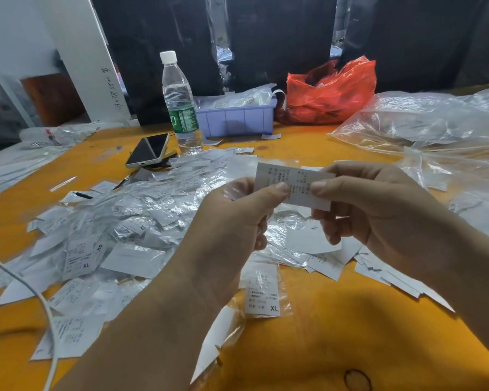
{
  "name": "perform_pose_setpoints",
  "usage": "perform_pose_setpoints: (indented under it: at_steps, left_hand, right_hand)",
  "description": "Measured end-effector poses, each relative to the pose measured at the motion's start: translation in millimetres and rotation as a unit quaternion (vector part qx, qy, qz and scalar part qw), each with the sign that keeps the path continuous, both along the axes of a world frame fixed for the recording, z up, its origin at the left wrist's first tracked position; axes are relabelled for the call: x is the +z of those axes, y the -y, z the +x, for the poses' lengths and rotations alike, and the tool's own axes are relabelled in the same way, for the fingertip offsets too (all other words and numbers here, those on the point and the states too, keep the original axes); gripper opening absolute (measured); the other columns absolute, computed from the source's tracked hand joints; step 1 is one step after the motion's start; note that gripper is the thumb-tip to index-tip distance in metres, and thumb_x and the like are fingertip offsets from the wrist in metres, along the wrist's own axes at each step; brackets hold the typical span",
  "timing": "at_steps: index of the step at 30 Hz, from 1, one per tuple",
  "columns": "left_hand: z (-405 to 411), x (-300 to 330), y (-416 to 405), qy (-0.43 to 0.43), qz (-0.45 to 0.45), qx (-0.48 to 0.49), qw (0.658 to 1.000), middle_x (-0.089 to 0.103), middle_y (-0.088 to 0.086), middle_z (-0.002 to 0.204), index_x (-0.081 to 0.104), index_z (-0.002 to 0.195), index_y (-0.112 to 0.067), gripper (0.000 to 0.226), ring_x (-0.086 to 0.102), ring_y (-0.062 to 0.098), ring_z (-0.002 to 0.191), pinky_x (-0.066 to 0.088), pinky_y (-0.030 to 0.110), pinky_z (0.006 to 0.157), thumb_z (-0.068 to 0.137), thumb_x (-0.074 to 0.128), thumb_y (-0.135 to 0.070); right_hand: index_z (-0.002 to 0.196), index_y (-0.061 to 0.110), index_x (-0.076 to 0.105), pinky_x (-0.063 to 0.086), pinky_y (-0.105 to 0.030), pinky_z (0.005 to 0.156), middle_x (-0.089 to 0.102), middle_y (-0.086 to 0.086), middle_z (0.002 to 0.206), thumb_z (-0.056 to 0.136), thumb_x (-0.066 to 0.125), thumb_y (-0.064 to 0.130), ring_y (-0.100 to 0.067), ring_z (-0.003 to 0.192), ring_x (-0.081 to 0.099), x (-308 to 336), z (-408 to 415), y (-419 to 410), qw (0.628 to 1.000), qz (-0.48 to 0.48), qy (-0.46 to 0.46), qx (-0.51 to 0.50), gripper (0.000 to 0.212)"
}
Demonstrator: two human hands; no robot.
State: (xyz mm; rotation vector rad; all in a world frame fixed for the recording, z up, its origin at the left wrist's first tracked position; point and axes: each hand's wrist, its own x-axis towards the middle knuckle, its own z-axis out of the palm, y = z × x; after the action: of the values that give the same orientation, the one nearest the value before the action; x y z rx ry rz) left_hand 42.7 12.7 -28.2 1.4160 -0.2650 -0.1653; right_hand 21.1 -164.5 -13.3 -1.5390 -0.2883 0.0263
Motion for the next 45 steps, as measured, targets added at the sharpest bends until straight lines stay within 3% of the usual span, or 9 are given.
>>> perform_pose_setpoints:
  at_steps: [7, 13, 20, 25, 31, 34, 39, 41, 45]
  left_hand:
    - [-3, -3, 3, 0.009, -0.005, -0.005, 1.0, 0.042, -0.008, 0.054, 0.076, 0.072, -0.025, 0.011, 0.038, 0.004, 0.044, 0.035, 0.016, 0.042, 0.081, 0.072, -0.021]
    - [-1, -4, 3, -0.003, 0.003, 0.014, 1.0, 0.043, -0.007, 0.054, 0.073, 0.073, -0.018, 0.011, 0.037, 0.005, 0.046, 0.035, 0.018, 0.043, 0.069, 0.074, -0.029]
    - [-6, -3, 4, -0.011, 0.05, -0.037, 0.998, 0.038, -0.006, 0.055, 0.07, 0.057, -0.024, 0.018, 0.035, 0.007, 0.047, 0.036, 0.018, 0.046, 0.07, 0.072, -0.037]
    - [-5, -3, 5, -0.009, 0.038, -0.038, 0.999, 0.04, -0.004, 0.057, 0.074, 0.068, -0.029, 0.002, 0.036, 0.008, 0.047, 0.036, 0.018, 0.046, 0.07, 0.074, -0.031]
    - [1, 8, -9, -0.052, 0.091, -0.046, 0.993, 0.063, -0.003, 0.071, 0.073, 0.088, -0.015, 0.022, 0.051, 0.006, 0.057, 0.043, 0.018, 0.05, 0.071, 0.077, -0.028]
    - [7, 13, -16, -0.053, 0.137, 0.005, 0.989, 0.071, 0.001, 0.067, 0.07, 0.086, -0.017, 0.006, 0.055, 0.01, 0.058, 0.046, 0.02, 0.05, 0.083, 0.068, -0.013]
    - [14, 7, -25, 0.041, 0.34, 0.122, 0.932, 0.073, -0.006, 0.075, 0.062, 0.092, -0.033, 0.017, 0.06, 0.005, 0.06, 0.048, 0.024, 0.052, 0.084, 0.069, -0.02]
    - [16, 5, -29, 0.066, 0.401, 0.17, 0.898, 0.069, -0.009, 0.08, 0.058, 0.092, -0.035, 0.02, 0.061, 0.009, 0.066, 0.042, 0.025, 0.054, 0.081, 0.068, -0.021]
    - [17, 1, -31, 0.078, 0.475, 0.213, 0.85, 0.062, -0.011, 0.098, 0.057, 0.104, -0.033, 0.026, 0.06, 0.013, 0.085, 0.046, 0.03, 0.067, 0.081, 0.065, -0.025]
  right_hand:
    - [0.068, 0.016, 0.074, 0.046, -0.024, 0.045, 0.063, -0.007, 0.061, 0.065, 0.071, 0.019, -0.015, 0.049, 0.053, -4, -4, -6, 0.998, 0.014, 0.046, -0.036, 0.005]
    - [0.076, 0.01, 0.076, 0.047, -0.025, 0.046, 0.067, -0.011, 0.067, 0.082, 0.065, 0.003, -0.017, 0.051, 0.055, -5, -1, -1, 0.997, 0.024, 0.048, -0.058, 0.014]
    - [0.083, 0.007, 0.072, 0.045, -0.024, 0.046, 0.066, -0.008, 0.065, 0.066, 0.071, 0.021, -0.016, 0.051, 0.055, -9, -3, -5, 0.997, 0.01, 0.057, -0.058, 0.022]
    - [0.079, 0.007, 0.071, 0.046, -0.025, 0.047, 0.065, -0.008, 0.069, 0.075, 0.065, 0.029, -0.018, 0.053, 0.054, -6, -3, -5, 0.999, 0.021, 0.018, -0.025, 0.023]
    - [0.074, 0.011, 0.073, 0.043, -0.023, 0.044, 0.062, -0.002, 0.056, 0.088, 0.063, 0.003, -0.011, 0.047, 0.051, -5, 0, 0, 0.99, -0.1, 0.033, -0.094, 0.018]
    - [0.074, 0.016, 0.073, 0.04, -0.016, 0.045, 0.064, 0.005, 0.056, 0.086, 0.066, 0.008, -0.001, 0.046, 0.051, -8, 2, 0, 0.967, -0.211, 0.086, -0.119, 0.016]
    - [0.085, 0.022, 0.07, 0.045, -0.019, 0.05, 0.064, 0.005, 0.064, 0.087, 0.068, 0.017, -0.003, 0.055, 0.055, -17, 7, 6, 0.92, -0.33, 0.123, -0.174, 0.006]
    - [0.097, 0.023, 0.068, 0.041, -0.016, 0.057, 0.061, 0.013, 0.077, 0.089, 0.063, 0.018, -0.002, 0.068, 0.055, -19, 8, 9, 0.868, -0.434, 0.141, -0.196, 0.011]
    - [0.114, 0.02, 0.061, 0.044, -0.035, 0.089, 0.05, 0.011, 0.111, 0.087, 0.058, 0.034, -0.014, 0.114, 0.039, -19, 6, 10, 0.773, -0.605, 0.099, -0.162, 0.03]
